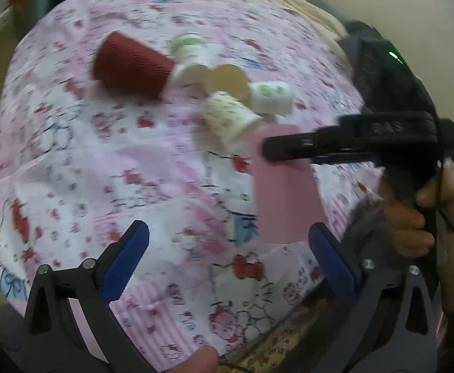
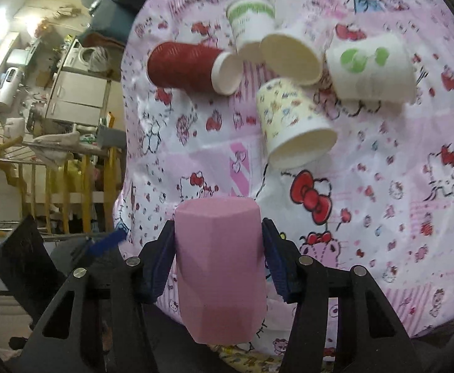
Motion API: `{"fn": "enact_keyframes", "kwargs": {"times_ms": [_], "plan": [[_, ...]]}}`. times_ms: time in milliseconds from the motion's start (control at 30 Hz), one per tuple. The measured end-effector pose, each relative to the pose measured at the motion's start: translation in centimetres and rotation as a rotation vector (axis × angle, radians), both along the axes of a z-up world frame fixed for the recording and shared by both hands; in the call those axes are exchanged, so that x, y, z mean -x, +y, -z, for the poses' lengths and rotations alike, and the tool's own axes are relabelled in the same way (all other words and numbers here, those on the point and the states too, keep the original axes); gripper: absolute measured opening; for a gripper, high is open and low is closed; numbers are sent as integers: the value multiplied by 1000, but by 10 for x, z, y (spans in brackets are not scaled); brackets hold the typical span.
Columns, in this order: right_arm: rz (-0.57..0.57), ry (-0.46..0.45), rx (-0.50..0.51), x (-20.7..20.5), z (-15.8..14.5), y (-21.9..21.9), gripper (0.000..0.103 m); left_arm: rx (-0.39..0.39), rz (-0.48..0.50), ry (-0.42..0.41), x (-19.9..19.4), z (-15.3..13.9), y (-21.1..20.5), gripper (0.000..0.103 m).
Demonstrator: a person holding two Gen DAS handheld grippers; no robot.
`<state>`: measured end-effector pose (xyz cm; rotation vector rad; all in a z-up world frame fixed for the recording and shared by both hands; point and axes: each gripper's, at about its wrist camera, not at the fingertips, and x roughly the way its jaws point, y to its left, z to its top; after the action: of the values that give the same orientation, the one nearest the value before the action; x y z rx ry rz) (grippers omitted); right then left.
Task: Flip cup upside down
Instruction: 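Rotate the pink cup with the right tool so its base faces up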
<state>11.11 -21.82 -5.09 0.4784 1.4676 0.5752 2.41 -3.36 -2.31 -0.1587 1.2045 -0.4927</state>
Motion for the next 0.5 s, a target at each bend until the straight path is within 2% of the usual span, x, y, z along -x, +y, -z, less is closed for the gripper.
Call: {"fn": "enact_keyframes", "kwargs": {"times_ms": [100, 267, 367, 467, 500], "plan": [[-5, 2, -9, 4, 4, 0, 56, 35, 42, 19, 0, 2, -12, 83], [-18, -7, -30, 9, 8, 5, 56, 100, 66, 91, -2, 12, -16, 83], [-19, -8, -64, 10, 6, 7, 56, 136, 66, 107, -4, 12, -17, 83], [-32, -15, -87, 11, 4, 13, 56, 138, 68, 105, -4, 13, -19, 83], [-41, -14, -99, 11, 3, 16, 56, 137, 67, 107, -5, 16, -19, 76]]}}
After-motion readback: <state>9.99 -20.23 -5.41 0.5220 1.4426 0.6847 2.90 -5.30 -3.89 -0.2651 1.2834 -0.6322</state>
